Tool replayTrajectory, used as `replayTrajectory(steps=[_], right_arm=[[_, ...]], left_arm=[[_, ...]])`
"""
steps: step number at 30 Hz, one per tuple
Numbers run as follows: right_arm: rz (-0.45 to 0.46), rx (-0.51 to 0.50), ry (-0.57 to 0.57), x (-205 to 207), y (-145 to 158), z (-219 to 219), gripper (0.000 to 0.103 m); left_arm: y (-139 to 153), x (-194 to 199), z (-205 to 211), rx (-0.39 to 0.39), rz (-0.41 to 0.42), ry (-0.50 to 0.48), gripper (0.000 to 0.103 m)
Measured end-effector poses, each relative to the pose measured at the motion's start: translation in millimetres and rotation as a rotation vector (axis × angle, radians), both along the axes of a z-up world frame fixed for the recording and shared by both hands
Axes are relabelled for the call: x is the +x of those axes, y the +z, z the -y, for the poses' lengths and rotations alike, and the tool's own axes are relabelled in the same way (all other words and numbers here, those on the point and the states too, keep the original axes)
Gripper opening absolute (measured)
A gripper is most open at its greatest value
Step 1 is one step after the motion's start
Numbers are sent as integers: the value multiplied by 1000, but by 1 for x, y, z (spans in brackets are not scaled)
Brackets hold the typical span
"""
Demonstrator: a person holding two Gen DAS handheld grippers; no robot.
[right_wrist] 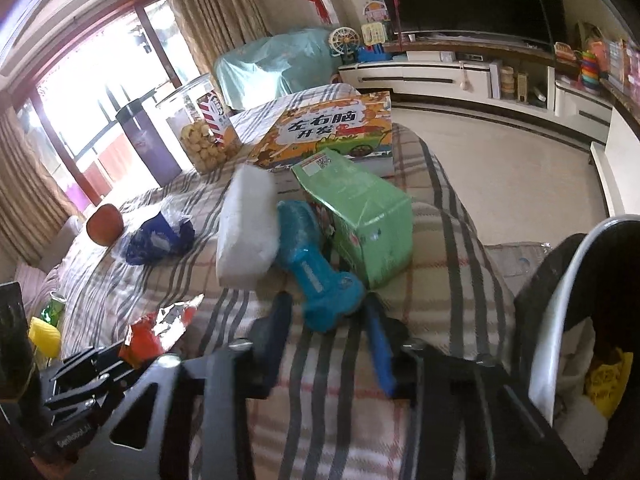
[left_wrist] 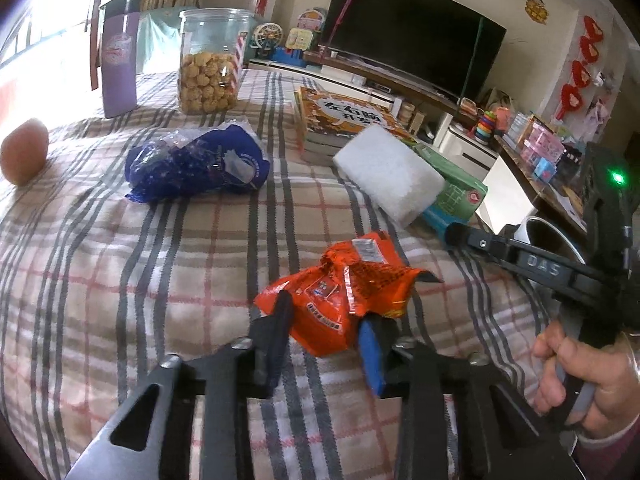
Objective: Collect trash
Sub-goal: 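Grasp orange snack bag with left tool while right tool grasps blue toothbrush, then carry orange bag and blue toothbrush over the bin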
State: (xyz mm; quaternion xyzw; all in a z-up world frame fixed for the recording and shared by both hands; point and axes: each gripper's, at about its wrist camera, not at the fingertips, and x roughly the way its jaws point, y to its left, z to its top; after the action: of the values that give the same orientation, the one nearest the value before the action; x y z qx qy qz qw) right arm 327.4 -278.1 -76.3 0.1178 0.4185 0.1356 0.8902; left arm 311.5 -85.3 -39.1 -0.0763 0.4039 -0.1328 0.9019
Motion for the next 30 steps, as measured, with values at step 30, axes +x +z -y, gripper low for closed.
replayTrajectory(steps=[30], right_arm=[[60,46,69,-99,22,-3,1]], left_arm=[[12,-58,-3,-27,27,-16,2]])
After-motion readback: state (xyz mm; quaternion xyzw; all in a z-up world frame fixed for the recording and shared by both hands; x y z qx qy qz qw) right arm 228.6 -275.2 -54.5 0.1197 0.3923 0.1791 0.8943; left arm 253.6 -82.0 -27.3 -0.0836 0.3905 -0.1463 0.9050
